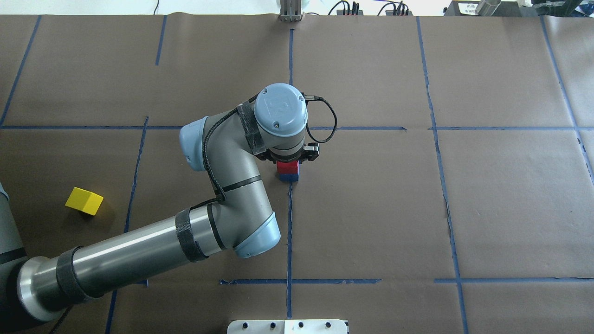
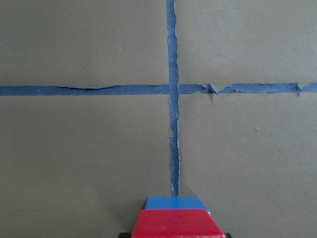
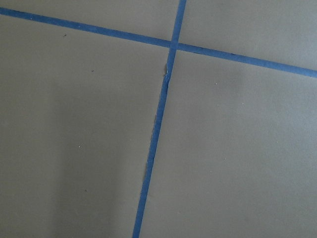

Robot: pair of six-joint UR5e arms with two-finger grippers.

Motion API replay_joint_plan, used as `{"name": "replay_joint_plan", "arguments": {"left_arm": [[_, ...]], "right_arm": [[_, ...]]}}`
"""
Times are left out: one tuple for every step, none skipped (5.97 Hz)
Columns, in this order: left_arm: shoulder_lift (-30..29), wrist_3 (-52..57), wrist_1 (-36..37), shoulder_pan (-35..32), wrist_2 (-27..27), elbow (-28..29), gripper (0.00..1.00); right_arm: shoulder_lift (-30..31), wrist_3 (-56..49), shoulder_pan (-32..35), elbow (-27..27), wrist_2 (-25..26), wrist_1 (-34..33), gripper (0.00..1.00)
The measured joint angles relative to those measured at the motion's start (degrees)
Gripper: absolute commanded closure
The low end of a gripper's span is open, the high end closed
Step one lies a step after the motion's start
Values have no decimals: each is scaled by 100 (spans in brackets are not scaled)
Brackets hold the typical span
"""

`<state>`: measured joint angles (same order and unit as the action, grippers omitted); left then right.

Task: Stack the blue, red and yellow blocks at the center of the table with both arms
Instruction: 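Lower the red cube onto the blue cube and open the left gripper, then move the left gripper back toward the yellow cube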

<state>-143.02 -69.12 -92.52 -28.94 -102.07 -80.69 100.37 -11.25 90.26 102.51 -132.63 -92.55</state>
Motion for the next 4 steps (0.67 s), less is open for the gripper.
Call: {"name": "replay_joint_plan", "arguments": {"left_arm": [[-7,41,-19,2,-4,-1,1],[-19,155,-43,-66,-35,-24,1],[-24,312,-39,-256,-234,-54,1],[30,573,-10,-583,-717,-106,1]], "right_arm": [[0,0,0,-1,0,0,0],[0,0,0,-2,0,0,0],[0,0,0,-3,0,0,0],[0,2,0,-3,0,0,0]]}}
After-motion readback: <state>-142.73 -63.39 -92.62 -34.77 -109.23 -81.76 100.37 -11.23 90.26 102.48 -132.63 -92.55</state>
